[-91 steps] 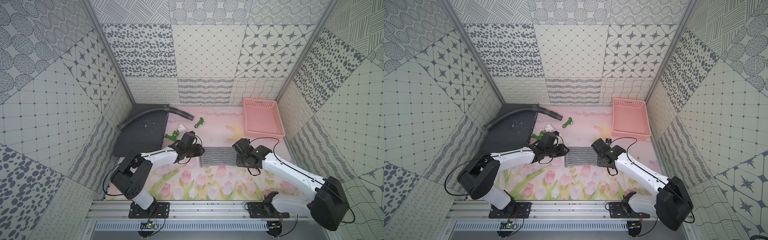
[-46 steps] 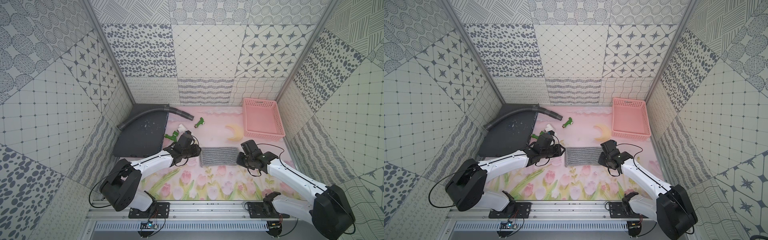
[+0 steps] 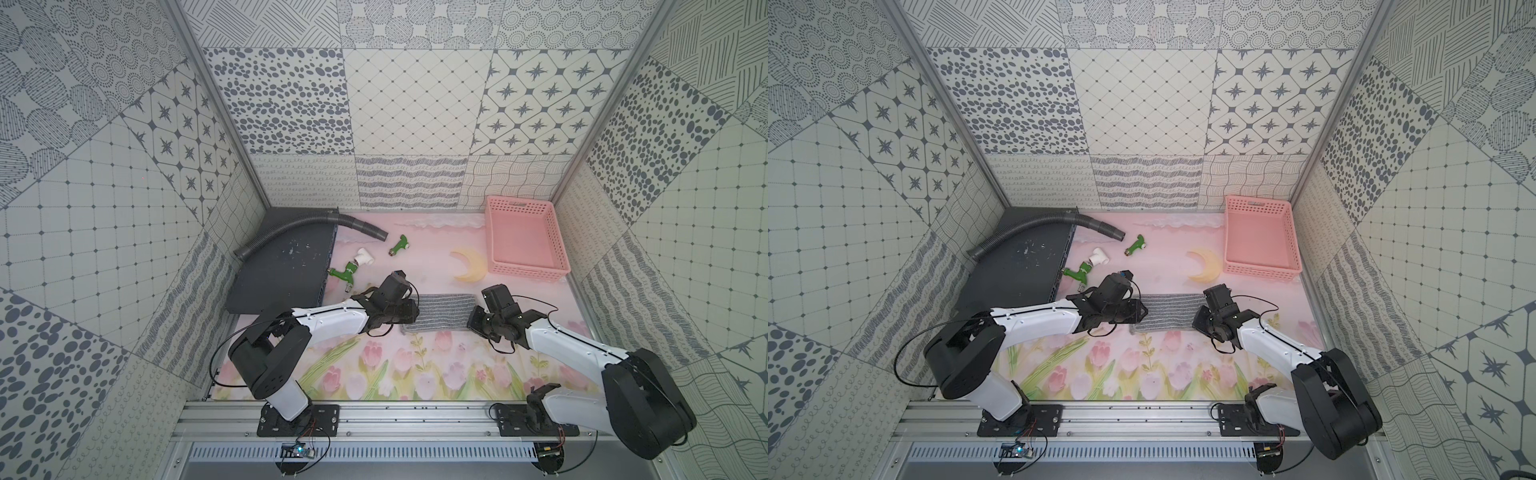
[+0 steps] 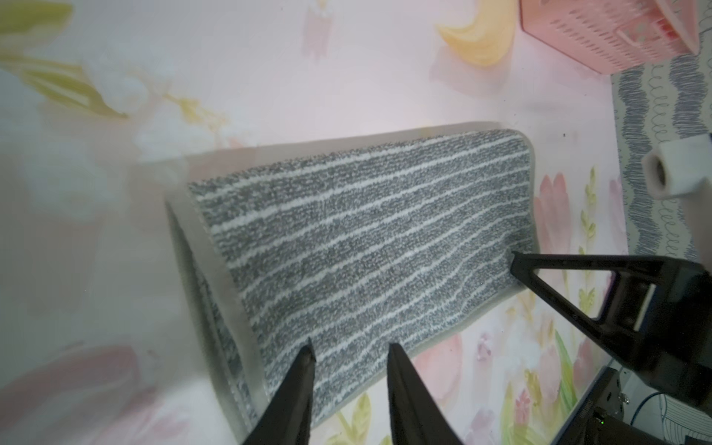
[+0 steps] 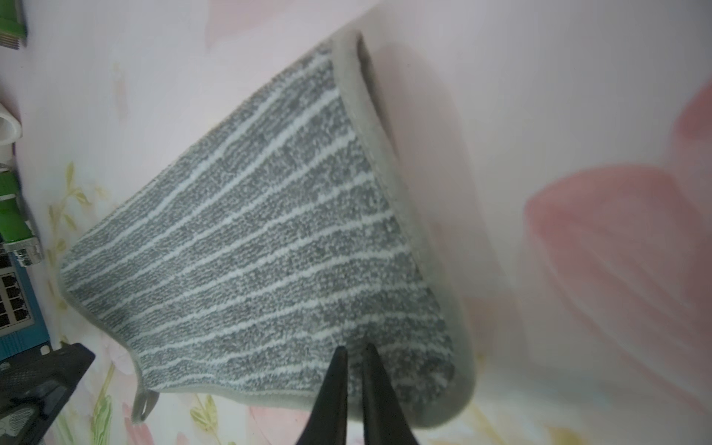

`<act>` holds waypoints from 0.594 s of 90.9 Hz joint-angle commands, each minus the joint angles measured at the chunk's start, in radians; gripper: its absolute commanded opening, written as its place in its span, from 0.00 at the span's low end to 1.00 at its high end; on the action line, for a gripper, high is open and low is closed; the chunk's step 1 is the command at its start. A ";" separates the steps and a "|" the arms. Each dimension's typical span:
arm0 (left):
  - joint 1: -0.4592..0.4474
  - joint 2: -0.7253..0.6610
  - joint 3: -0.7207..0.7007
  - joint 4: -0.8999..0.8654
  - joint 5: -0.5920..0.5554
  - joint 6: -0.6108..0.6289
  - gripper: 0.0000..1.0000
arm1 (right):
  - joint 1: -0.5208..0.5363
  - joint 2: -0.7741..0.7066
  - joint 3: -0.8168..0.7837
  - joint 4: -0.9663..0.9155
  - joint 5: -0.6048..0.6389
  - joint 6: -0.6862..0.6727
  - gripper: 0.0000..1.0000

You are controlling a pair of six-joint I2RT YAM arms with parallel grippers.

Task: Fold the square dishcloth
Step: Smooth out the cleaning item at the center of the board.

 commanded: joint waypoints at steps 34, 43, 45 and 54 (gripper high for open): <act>0.110 0.096 -0.055 0.072 0.083 -0.017 0.31 | -0.033 0.052 -0.037 0.100 -0.047 -0.060 0.20; 0.110 0.051 -0.063 0.048 0.065 -0.017 0.31 | -0.033 0.030 -0.023 0.098 -0.071 -0.092 0.28; 0.110 0.037 -0.066 0.043 0.061 -0.018 0.31 | -0.033 0.025 -0.017 0.096 -0.077 -0.101 0.29; 0.110 -0.035 -0.062 0.003 0.052 -0.020 0.35 | -0.032 0.003 0.007 0.083 -0.094 -0.125 0.32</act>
